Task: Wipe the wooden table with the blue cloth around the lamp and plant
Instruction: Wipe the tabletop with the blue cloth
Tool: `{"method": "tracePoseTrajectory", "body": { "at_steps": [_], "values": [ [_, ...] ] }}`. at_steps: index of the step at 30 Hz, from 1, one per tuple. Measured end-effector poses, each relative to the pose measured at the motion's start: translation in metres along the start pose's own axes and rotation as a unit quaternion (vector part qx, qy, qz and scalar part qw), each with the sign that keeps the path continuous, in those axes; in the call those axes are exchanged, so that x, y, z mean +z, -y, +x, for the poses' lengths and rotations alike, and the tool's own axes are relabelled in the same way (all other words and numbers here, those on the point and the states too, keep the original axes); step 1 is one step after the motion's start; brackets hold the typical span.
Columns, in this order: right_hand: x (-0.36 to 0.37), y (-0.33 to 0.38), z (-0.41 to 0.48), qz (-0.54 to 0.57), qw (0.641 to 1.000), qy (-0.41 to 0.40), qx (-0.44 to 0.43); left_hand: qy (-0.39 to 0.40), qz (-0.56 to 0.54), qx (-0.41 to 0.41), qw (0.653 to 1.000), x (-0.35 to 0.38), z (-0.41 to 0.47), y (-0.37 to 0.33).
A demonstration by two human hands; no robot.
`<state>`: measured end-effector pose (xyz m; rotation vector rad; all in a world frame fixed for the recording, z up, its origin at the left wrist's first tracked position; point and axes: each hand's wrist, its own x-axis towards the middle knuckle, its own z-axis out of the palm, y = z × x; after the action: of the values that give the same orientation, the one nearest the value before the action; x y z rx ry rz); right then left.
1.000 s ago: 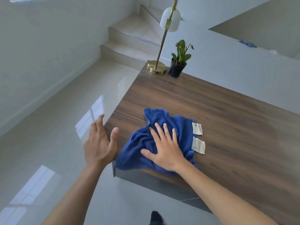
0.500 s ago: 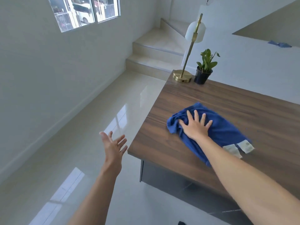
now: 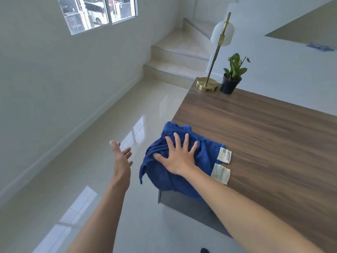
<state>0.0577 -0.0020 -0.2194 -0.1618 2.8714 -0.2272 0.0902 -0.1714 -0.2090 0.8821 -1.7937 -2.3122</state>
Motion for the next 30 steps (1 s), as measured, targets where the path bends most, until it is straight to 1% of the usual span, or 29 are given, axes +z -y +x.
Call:
{"method": "tracePoseTrajectory", "body": {
  "at_steps": [2, 3, 6, 8, 10, 12, 14, 16, 18, 22, 26, 30],
  "values": [
    [0.007, 0.028, 0.003, -0.009, 1.0, -0.002, 0.024, -0.006, 0.012, -0.003, 1.0, -0.005, 0.001, 0.003],
    [0.009, 0.03, -0.002, -0.015, 1.0, -0.009, 0.016, -0.004, 0.014, -0.002, 1.0, -0.004, 0.001, 0.003],
    [0.013, 0.003, -0.023, -0.015, 0.997, -0.048, -0.057, -0.001, 0.036, 0.009, 0.999, 0.002, 0.003, -0.001],
    [0.012, -0.028, -0.027, 0.013, 0.995, -0.074, -0.073, 0.016, 0.057, 0.009, 0.998, 0.006, 0.003, -0.005],
    [0.004, -0.06, -0.012, 0.036, 0.994, -0.096, -0.035, 0.036, 0.063, 0.014, 0.997, 0.012, 0.004, -0.009],
    [-0.009, -0.086, 0.011, 0.046, 0.994, -0.092, 0.028, 0.056, 0.078, 0.026, 0.995, 0.02, 0.005, -0.012],
    [-0.017, -0.098, 0.03, 0.044, 0.993, -0.078, 0.077, 0.081, 0.12, 0.048, 0.988, 0.029, 0.008, -0.007],
    [-0.019, -0.098, 0.044, 0.036, 0.992, -0.072, 0.094, 0.107, 0.16, 0.072, 0.979, 0.04, 0.008, -0.002],
    [-0.022, -0.093, 0.059, 0.024, 0.992, -0.082, 0.09, 0.128, 0.184, 0.097, 0.97, 0.056, 0.007, 0.0],
    [-0.034, -0.095, 0.094, 0.009, 0.994, -0.088, 0.058, 0.153, 0.258, 0.161, 0.94, 0.088, 0.011, -0.002],
    [-0.044, -0.1, 0.137, 0.023, 0.994, -0.096, 0.04, 0.157, 0.352, 0.226, 0.895, 0.118, 0.025, 0.002],
    [-0.057, -0.111, 0.189, 0.033, 0.994, -0.105, 0.015, 0.148, 0.432, 0.262, 0.85, 0.148, 0.053, 0.009]
  ]
}}
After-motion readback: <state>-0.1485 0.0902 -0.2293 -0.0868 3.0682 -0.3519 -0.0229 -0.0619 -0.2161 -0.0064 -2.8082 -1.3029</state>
